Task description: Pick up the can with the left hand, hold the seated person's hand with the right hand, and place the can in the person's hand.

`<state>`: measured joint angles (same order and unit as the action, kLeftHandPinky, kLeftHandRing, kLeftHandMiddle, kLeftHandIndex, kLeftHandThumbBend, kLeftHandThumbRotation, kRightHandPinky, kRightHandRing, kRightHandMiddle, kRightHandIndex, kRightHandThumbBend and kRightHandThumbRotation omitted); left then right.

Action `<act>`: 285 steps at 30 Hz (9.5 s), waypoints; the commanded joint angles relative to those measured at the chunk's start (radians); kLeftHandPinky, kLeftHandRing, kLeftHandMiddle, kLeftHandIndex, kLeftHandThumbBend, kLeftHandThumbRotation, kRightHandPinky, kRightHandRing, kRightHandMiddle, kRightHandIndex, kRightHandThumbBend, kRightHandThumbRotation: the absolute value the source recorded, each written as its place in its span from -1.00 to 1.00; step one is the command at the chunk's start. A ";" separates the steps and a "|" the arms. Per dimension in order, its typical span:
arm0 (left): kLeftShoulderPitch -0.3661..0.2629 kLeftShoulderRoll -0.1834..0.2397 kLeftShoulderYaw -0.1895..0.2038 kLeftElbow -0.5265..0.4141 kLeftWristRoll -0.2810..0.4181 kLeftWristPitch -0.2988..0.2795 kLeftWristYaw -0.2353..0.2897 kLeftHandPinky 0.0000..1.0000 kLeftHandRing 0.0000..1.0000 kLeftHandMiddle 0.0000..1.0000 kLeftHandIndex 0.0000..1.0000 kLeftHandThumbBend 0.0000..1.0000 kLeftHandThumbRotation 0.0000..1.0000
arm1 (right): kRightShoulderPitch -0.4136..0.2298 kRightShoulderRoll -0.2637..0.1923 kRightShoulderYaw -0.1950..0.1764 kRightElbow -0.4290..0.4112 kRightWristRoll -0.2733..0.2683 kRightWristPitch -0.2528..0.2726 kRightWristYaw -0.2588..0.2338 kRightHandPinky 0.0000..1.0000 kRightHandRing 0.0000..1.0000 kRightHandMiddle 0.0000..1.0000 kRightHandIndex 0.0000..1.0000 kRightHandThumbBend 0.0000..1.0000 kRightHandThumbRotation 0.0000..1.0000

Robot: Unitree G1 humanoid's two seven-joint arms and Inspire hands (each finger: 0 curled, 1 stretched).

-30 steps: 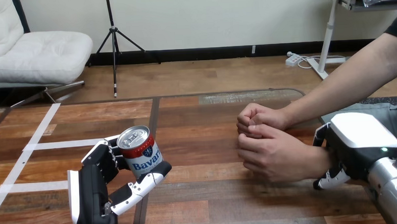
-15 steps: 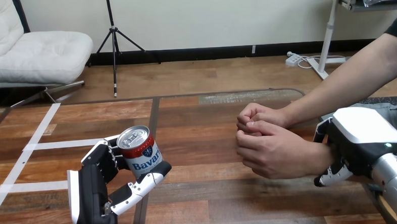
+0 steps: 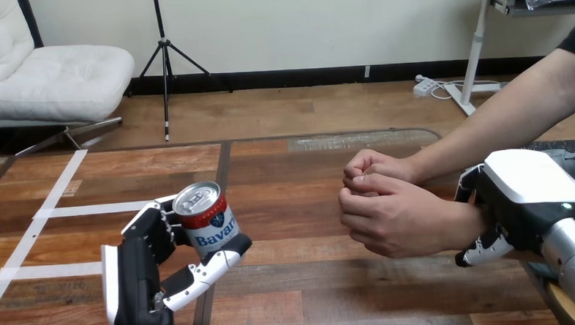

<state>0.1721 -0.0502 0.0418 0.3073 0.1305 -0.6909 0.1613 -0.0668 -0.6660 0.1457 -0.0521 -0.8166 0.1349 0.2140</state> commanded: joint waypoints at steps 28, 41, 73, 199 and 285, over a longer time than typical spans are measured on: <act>-0.194 -0.012 -0.090 0.019 0.055 0.000 -0.032 -0.14 -0.18 -0.09 0.08 0.14 -1.00 | -0.033 -0.025 -0.042 -0.093 -0.006 0.002 0.014 -0.52 -0.37 -0.19 0.02 0.70 -1.00; -0.312 -0.021 -0.119 0.071 0.098 0.030 -0.026 -0.14 -0.19 -0.11 0.06 0.17 -1.00 | -0.035 -0.027 -0.031 -0.105 -0.026 -0.010 0.019 -0.56 -0.40 -0.21 -0.01 0.65 -1.00; -0.426 -0.046 -0.195 0.143 0.083 0.038 0.001 -0.15 -0.18 -0.09 0.07 0.12 -1.00 | -0.049 -0.018 -0.015 -0.226 -0.088 -0.030 0.091 -0.56 -0.40 -0.23 0.04 0.73 -1.00; -0.372 0.047 -0.255 0.010 0.067 0.185 -0.184 0.69 0.76 0.79 0.76 0.48 -0.65 | -0.177 0.012 0.072 -0.015 -0.132 -0.163 0.056 -0.37 -0.23 -0.08 0.11 0.50 -1.00; -0.360 0.069 -0.253 -0.027 0.127 0.233 -0.191 1.00 1.00 1.00 1.00 0.80 -0.09 | -0.158 -0.016 0.078 -0.043 -0.194 -0.160 0.074 0.91 0.96 0.96 0.91 0.64 -0.80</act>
<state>-0.1568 0.0239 -0.2152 0.3393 0.2591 -0.4546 -0.0441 -0.1894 -0.6636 0.2271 -0.0726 -0.9955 -0.0229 0.3067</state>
